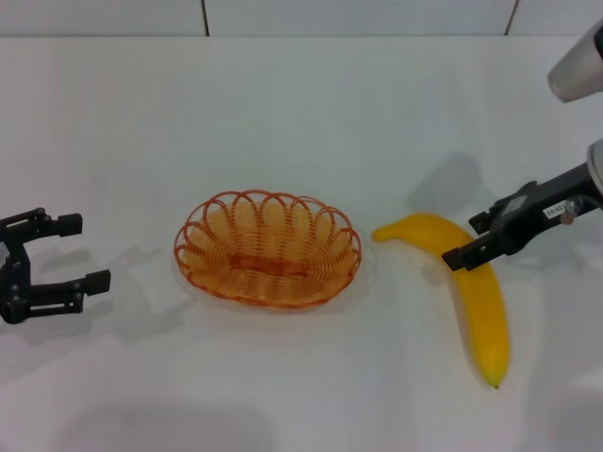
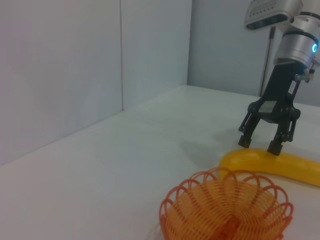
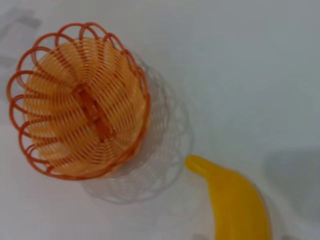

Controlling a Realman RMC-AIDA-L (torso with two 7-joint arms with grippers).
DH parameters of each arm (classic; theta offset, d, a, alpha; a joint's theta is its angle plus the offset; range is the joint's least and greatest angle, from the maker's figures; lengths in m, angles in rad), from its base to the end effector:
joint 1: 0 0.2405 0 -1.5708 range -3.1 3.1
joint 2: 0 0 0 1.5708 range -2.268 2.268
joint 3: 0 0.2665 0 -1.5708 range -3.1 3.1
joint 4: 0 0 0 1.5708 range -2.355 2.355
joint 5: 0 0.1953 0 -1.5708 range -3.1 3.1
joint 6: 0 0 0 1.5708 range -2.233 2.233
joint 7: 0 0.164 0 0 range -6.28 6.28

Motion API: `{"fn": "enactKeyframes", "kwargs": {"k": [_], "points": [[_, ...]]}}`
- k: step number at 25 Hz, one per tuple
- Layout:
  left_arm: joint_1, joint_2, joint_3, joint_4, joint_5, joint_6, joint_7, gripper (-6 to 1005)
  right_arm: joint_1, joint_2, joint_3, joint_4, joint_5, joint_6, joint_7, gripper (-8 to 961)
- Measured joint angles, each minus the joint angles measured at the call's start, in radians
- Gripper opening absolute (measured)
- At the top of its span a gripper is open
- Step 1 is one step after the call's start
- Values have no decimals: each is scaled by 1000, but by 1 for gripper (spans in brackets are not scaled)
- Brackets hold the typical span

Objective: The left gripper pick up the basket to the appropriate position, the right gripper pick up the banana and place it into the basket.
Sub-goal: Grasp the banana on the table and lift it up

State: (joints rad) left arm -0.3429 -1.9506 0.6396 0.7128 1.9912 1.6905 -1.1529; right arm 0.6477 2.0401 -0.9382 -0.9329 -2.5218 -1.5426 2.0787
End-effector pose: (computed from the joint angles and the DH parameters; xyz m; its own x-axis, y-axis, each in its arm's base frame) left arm -0.3214 0.2824 0.0421 0.8820 0.2078 0.4230 0.3539 -0.8847 -0.3034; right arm 0.2666 0.3544 -0.0081 0.7371 -0.6711 0.0795 -0.6365 -0.7290 -0.2520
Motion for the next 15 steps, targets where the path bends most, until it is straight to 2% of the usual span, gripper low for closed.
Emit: {"fn": "enactKeyframes", "kwargs": {"k": [6,15], "points": [[0,0,0,-1,0,0,1,878,-6,-2,4,4,-29,21,31,861],[2,4,-2,-1,0,0,1,877,0,1,7,7,-16,-20,55,861]]}}
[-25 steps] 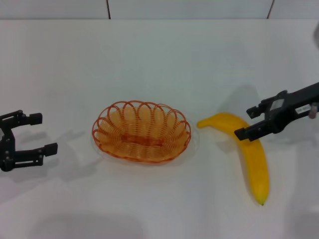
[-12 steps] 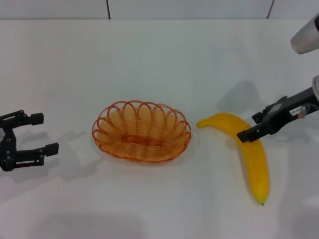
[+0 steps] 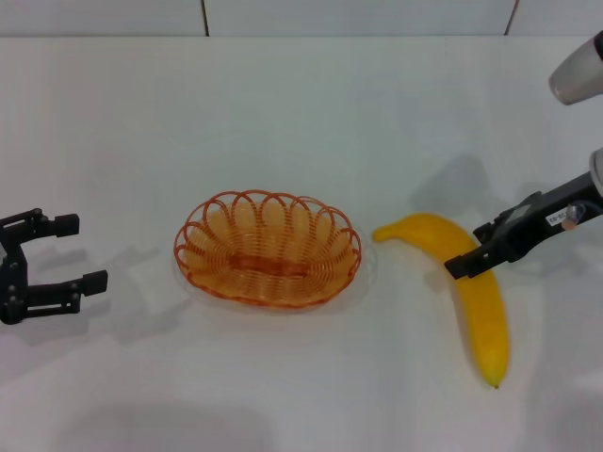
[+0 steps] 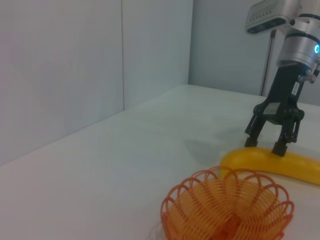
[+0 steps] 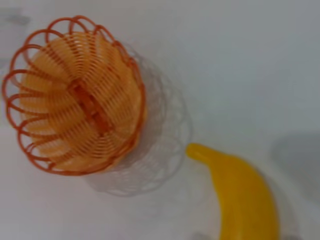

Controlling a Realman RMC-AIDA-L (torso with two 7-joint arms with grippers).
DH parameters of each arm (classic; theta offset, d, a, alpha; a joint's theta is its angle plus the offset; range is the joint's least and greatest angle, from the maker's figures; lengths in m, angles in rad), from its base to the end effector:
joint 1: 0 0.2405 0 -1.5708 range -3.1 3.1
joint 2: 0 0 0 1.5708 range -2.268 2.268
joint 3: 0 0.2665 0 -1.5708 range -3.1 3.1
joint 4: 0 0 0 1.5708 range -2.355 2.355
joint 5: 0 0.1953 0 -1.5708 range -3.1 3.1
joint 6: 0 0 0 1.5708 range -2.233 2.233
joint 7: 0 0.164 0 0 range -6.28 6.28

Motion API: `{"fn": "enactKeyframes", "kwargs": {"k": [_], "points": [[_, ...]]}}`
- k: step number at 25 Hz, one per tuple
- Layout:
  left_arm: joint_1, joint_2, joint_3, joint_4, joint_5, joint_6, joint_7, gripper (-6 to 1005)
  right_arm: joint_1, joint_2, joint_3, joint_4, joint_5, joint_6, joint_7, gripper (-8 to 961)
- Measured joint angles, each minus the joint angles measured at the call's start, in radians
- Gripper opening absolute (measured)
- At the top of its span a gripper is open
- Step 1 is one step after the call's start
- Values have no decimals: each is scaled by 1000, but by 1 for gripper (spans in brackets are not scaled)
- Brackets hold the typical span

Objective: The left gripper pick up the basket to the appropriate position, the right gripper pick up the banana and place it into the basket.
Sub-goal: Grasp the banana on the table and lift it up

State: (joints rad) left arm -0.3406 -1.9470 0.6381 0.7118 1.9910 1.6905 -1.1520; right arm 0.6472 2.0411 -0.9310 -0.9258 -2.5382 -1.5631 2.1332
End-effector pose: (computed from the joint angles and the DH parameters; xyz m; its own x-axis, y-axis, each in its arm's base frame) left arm -0.3228 0.2819 0.0436 0.8825 0.2090 0.4213 0.3554 -0.8830 -0.3065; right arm 0.2695 0.3496 -0.0089 0.6900 -0.7188 0.0852 -0.6852 -0.6866 -0.2432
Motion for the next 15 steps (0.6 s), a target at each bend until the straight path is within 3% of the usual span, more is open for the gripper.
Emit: {"fn": "enactKeyframes", "kwargs": {"k": [15], "points": [[-10,-6,0,0,-3,1,0,877,27,-1,-7,78,16,45,32,861]]}}
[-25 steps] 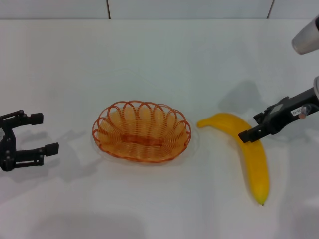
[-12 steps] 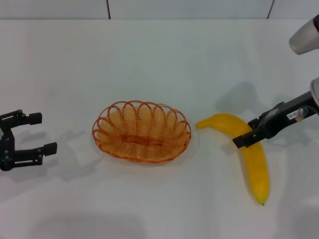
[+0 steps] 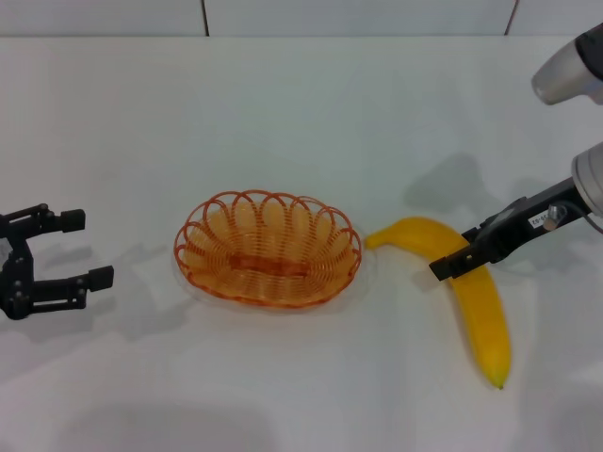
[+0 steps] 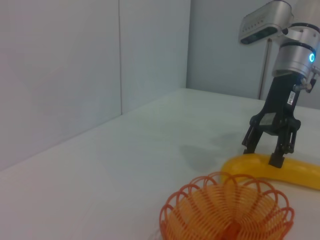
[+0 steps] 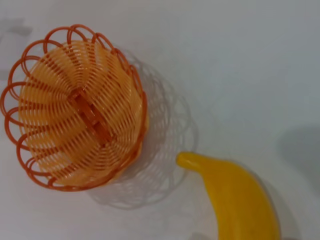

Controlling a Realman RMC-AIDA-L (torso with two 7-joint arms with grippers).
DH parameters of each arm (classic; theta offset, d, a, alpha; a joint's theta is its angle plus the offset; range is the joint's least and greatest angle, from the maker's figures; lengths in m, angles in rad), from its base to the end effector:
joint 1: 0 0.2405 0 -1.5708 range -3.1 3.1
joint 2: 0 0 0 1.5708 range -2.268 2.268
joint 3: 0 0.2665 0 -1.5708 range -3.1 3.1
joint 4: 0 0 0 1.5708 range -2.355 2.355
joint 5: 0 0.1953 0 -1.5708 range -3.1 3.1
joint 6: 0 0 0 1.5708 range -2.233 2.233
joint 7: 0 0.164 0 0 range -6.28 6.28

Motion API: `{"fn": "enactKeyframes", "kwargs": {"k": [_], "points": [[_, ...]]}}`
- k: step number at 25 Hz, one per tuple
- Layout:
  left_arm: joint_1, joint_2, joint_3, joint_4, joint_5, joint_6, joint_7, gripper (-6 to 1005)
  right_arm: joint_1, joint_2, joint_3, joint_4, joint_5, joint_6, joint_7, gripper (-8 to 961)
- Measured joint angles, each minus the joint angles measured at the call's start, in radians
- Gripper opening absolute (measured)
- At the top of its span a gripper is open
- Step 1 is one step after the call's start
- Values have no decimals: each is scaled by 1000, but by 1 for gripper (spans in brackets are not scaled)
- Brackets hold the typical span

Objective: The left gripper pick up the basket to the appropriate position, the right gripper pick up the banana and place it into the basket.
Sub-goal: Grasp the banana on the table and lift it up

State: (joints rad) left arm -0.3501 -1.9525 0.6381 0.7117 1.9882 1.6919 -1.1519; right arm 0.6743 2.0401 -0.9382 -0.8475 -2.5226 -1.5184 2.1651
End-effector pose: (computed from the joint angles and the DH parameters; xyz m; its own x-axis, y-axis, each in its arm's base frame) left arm -0.3187 0.2846 0.0416 0.8814 0.1998 0.4281 0.3483 -0.8871 -0.3030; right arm 0.2682 0.3529 -0.0206 0.6579 -0.7497 0.0723 -0.7212 -0.6547 -0.2263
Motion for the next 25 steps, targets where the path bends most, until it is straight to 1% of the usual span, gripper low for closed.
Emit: {"fn": "enactKeyframes", "kwargs": {"k": [8,14,20,25], "points": [[-4,-2,0,0,0,1,0,878,1,1,-4,2,-5,12,5,861],[-5,-2,0,0,0,2,0,877,2,1,-28,24,-22,51,20,861],[-6,-2,0,0,0,3,0,877,3,2,-42,23,-15,50,22,861],[-6,-2,0,0,0,3,0,877,3,2,-42,19,-4,45,22,734]]}}
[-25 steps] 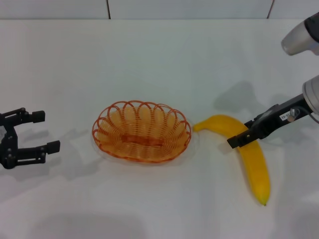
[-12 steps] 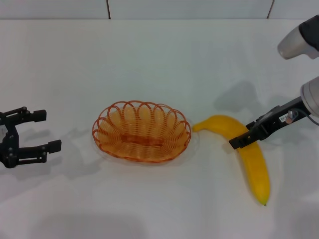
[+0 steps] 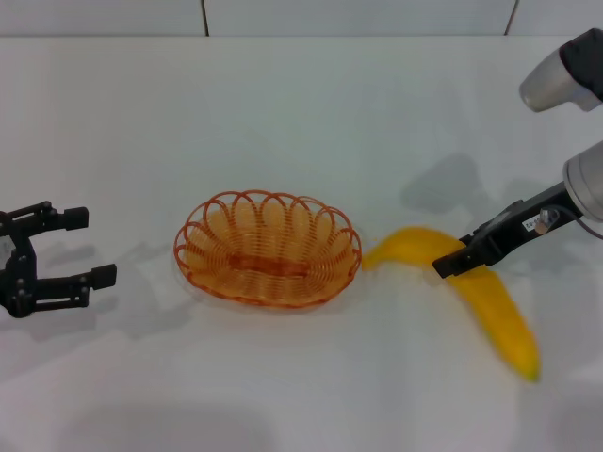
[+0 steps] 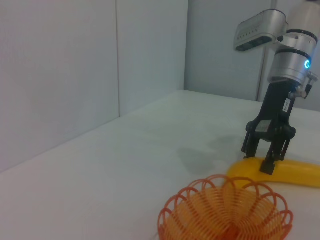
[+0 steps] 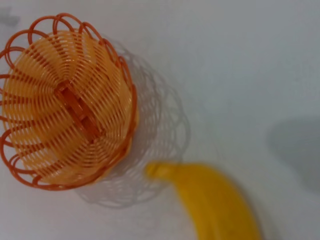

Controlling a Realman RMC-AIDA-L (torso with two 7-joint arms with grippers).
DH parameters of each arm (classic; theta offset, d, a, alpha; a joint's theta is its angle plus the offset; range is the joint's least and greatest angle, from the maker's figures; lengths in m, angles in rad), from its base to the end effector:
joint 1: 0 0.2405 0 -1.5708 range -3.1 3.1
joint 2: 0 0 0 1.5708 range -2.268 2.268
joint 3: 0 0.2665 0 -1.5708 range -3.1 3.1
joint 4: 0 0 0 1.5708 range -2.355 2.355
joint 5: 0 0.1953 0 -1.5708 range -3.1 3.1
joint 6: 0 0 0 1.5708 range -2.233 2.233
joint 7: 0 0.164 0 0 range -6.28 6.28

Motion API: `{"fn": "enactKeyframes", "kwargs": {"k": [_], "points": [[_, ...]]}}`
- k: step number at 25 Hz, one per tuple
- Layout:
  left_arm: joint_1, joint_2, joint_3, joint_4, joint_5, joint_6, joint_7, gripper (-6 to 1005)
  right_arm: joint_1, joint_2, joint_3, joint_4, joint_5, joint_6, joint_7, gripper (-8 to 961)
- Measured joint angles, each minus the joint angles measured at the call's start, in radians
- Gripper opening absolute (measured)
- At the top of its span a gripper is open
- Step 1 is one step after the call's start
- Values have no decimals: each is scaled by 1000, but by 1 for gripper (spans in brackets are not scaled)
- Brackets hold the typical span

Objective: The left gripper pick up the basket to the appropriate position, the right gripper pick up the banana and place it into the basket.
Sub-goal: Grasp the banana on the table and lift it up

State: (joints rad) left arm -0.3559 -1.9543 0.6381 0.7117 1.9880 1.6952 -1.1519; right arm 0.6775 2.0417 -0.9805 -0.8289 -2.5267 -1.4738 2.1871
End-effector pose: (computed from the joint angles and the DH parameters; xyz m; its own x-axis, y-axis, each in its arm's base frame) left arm -0.3163 0.2859 0.0408 0.8813 0.1943 0.4307 0.3426 -0.8905 -0.2994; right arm 0.2706 0.3549 -0.0269 0.6525 -0.7525 0.0897 -0.7162 -0.6511 -0.2513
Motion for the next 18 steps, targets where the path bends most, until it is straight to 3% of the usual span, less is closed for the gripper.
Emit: {"fn": "enactKeyframes", "kwargs": {"k": [6,12,18], "points": [[0,0,0,0,0,0,0,877,1,0,0,-2,0,-1,0,525],[0,0,0,0,0,1,0,878,-1,-1,10,-39,-1,-2,8,532],[3,2,0,0,0,4,0,878,-17,-7,49,-184,-42,-1,38,540]]}}
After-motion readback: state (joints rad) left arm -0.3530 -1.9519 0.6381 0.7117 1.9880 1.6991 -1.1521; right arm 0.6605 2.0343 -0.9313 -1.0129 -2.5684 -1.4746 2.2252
